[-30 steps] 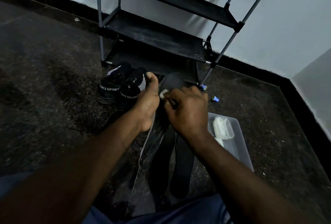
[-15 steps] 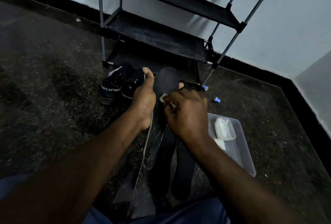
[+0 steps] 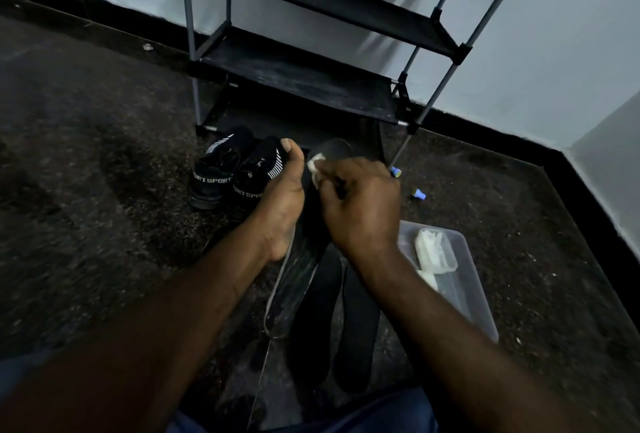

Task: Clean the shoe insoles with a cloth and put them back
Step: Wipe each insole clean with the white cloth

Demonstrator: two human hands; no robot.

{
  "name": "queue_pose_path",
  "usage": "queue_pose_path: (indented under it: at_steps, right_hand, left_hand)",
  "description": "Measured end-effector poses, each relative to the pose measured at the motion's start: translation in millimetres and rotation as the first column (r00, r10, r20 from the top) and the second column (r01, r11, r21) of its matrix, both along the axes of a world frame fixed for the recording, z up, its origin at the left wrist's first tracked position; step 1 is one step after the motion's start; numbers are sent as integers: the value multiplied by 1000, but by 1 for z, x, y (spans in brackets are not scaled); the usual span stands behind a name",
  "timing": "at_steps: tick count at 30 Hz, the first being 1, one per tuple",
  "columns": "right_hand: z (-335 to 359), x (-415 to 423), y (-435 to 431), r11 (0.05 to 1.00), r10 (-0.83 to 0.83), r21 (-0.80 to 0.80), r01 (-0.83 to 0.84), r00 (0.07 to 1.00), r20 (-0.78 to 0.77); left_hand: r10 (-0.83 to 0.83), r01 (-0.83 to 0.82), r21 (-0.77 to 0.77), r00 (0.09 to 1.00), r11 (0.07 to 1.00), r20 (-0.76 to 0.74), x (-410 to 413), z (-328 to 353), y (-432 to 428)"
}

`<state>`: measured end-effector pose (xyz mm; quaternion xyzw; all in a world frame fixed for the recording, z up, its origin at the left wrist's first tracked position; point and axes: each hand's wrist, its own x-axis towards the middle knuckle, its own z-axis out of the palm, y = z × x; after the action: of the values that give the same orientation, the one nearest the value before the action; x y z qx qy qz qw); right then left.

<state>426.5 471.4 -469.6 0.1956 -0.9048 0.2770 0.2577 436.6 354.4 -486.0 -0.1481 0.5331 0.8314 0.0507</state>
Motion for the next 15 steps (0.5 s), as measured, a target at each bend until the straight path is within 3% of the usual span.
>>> queue_pose_path:
  at_steps: [4, 8, 11, 15]
  right_hand:
    - [-12, 24, -3, 994, 98, 58, -98, 995, -5]
    - [-11, 27, 15, 947, 160, 292, -135, 985, -64]
    - [-4, 19, 31, 913, 146, 400, -76, 978, -147]
    - [10, 2, 39, 927, 3, 368, 71, 980, -197]
  left_hand:
    - [-42, 43, 3, 999, 999, -33, -4, -7, -7]
    - [-71, 75, 72, 996, 995, -56, -9, -11, -12]
    - [-99, 104, 63, 992, 993, -77, -7, -8, -8]
    - [-96, 98, 52, 994, 994, -55, -4, -10, 0]
